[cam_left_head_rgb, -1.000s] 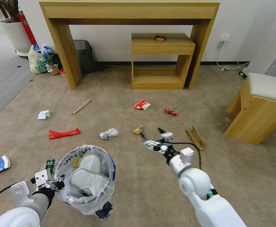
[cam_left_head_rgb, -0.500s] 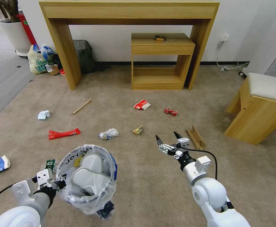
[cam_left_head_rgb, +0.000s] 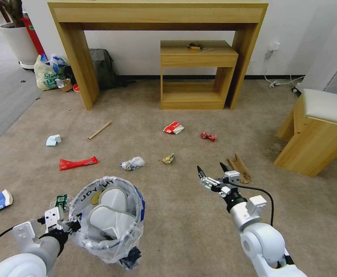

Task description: Pick up the trash bin and place the garbage on the floor into it.

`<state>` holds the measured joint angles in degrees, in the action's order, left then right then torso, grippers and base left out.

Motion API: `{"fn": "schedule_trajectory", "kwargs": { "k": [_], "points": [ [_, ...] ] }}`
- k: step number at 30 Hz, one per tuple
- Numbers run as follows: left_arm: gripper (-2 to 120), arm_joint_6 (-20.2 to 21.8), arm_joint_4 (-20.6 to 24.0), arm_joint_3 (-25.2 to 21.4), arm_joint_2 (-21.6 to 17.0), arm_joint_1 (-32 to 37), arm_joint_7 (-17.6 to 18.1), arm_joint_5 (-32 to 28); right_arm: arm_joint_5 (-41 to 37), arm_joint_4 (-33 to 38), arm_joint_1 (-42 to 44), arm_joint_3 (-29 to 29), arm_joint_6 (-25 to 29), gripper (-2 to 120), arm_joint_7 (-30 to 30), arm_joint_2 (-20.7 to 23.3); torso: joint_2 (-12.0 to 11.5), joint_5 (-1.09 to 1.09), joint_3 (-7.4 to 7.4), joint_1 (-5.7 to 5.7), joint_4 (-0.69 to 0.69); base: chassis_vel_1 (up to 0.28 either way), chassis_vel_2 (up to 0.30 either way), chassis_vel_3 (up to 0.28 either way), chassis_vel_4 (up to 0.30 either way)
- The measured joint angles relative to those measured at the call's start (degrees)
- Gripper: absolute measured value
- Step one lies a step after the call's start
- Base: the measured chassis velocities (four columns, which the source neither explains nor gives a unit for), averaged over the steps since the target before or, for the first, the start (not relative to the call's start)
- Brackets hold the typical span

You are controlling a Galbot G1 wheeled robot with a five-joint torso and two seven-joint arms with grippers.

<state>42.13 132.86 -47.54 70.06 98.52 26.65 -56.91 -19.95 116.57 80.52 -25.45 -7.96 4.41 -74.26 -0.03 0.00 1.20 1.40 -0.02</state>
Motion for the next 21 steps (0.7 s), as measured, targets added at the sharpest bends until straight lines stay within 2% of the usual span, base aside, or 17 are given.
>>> {"fn": "schedule_trajectory", "kwargs": {
  "k": [13, 21],
  "points": [
    [0, 0.0, 0.0, -0.1, -0.4, 0.4, -0.8, 0.0, 0.0, 0.6, 0.6, -0.9, -1.0, 100, 0.0, -0.1, 0.0, 0.0, 0.0, 0.0, 0.0, -0.002, -0.003, 0.005, 0.005],
    [0, 0.0, 0.1, -0.7, 0.0, 1.6, -1.6, 0.3, -0.1, 0.6, 0.7, -0.7, -1.0, 100, 0.0, -0.1, 0.0, 0.01, 0.0, 0.0, -0.01, -0.165, -0.165, 0.161, 0.154]
  ]
}}
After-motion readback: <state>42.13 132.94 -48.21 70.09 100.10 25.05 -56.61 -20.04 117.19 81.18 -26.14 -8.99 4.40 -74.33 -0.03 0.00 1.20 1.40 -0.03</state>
